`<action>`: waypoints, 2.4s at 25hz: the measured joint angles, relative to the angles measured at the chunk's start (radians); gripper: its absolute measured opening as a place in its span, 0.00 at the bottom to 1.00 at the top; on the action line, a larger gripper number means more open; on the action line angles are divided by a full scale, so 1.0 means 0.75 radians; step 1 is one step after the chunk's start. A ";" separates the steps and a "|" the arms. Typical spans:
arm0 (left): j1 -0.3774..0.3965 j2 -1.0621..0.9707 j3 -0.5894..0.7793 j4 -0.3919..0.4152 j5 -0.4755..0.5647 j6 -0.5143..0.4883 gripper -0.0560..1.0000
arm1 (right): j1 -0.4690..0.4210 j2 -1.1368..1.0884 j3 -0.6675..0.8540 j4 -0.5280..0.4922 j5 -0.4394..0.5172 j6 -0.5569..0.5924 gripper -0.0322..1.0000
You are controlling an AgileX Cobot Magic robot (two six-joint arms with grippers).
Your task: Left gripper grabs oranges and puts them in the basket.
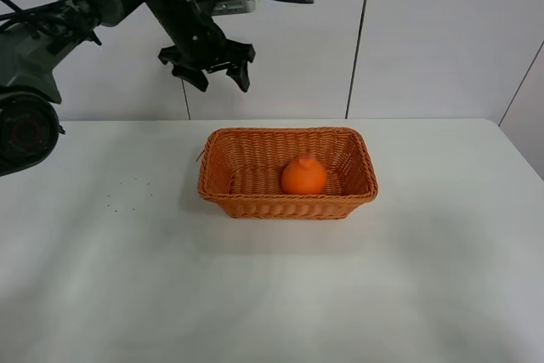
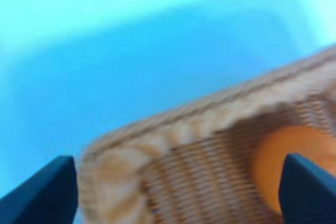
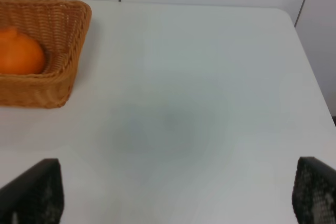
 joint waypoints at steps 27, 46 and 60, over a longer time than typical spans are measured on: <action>0.492 -0.103 0.285 0.002 -0.001 0.136 0.88 | 0.000 0.000 0.000 0.000 0.000 0.000 0.70; 0.492 -1.161 1.486 -0.004 -0.001 0.150 0.88 | 0.000 0.000 0.000 0.000 0.000 0.000 0.70; 0.492 -2.072 2.376 0.000 -0.125 0.150 0.86 | 0.000 0.000 0.000 0.000 0.000 0.000 0.70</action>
